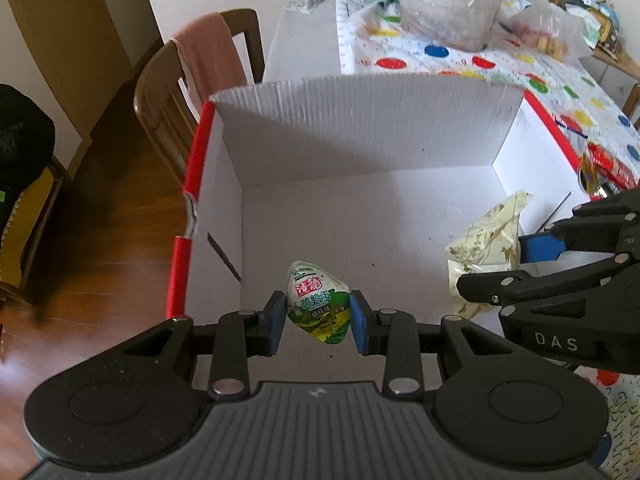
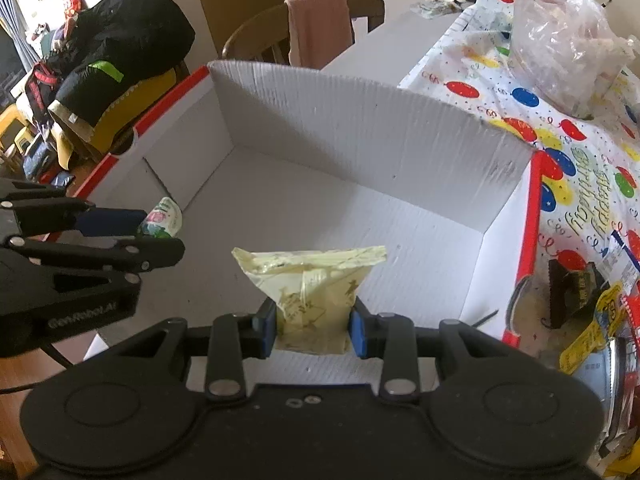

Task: Organize snacks
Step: 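Carry the bag and bottle with both tools over the white box, then open both tools to drop the bag and bottle into the box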

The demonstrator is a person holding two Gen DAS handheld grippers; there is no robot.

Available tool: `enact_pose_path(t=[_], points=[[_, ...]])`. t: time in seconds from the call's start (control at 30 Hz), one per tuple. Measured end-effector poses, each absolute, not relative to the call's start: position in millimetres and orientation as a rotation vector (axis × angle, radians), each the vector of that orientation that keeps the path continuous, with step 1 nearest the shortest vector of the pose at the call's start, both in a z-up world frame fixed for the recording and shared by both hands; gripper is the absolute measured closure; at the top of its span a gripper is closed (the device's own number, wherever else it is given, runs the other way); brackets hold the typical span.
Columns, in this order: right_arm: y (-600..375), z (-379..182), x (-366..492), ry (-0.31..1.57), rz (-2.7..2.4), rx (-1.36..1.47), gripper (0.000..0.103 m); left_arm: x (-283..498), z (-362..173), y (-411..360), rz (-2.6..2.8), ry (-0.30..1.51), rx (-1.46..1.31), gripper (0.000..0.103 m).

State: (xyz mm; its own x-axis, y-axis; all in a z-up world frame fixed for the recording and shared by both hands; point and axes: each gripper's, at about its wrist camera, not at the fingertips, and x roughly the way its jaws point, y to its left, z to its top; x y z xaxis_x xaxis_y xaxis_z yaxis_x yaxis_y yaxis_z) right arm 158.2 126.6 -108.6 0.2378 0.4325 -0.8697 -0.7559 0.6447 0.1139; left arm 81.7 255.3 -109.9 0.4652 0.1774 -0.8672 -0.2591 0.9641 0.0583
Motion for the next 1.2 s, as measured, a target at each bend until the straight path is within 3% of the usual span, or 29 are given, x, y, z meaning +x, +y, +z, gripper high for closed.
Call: enact_pose_path(t=[0.53, 0.67, 0.97, 1.2], points=[[127.1, -116.3, 156.5, 1.067, 0.825, -0.401, 0.061, 81.1, -120.5, 247.5, 0.238, 1.095, -0.082, 0.068], [123.5, -112.0, 155.2, 1.057, 0.823, -0.389, 0.057, 78.7, -113.7, 246.7, 0.242, 1.076, -0.082, 0.059], [107.6, -91.2, 151.3, 1.024, 0.816, -0.350, 0.052, 70.5, -90.0, 240.2, 0.233, 1.011, -0.094, 0.051], [86.8, -63.3, 148.3, 0.963, 0.817, -0.298, 0.037, 62.3, -65.7, 224.0, 0.221, 0.943, -0.096, 0.048]])
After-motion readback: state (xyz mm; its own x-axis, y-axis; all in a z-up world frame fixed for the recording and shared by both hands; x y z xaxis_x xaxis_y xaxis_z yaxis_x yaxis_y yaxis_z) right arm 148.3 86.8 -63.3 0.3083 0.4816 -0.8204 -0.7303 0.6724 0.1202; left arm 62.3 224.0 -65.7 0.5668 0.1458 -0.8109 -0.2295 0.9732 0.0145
